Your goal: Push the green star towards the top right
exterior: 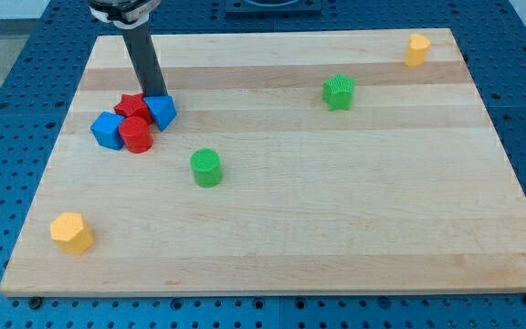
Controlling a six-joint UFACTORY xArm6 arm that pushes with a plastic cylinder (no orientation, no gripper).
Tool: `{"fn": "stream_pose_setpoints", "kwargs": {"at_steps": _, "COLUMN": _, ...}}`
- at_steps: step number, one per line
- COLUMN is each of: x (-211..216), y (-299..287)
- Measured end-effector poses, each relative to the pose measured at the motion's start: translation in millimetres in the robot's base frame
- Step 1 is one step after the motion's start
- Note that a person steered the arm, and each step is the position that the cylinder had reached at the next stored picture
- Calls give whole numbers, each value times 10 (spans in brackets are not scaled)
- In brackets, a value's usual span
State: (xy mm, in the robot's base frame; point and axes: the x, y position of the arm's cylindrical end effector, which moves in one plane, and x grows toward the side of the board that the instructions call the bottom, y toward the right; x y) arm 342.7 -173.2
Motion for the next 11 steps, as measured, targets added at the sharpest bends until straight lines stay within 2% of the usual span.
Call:
{"fn": "stream_pose_setpoints", "kwargs": {"at_steps": 2, "x": -94, "y": 2}}
{"fn": "stream_pose_setpoints", "kwargs": {"at_steps": 3, "x": -324, "y": 259}}
{"fn": "stream_pose_setpoints", "kwargs": {"at_steps": 4, "x": -246, "y": 917}}
{"fn": "stream_pose_setpoints", "kwargs": {"at_steps": 5, "x": 165, "y": 1395}}
{"fn": "stream_pose_setpoints", "kwargs": {"at_steps": 6, "x": 318, "y": 1787}}
{"fn": "stream_pose_setpoints", "kwargs": {"at_steps": 8, "x": 132, "y": 2606}}
{"fn": "stream_pose_setpoints", "kwargs": {"at_steps": 11, "x": -391, "y": 3452}}
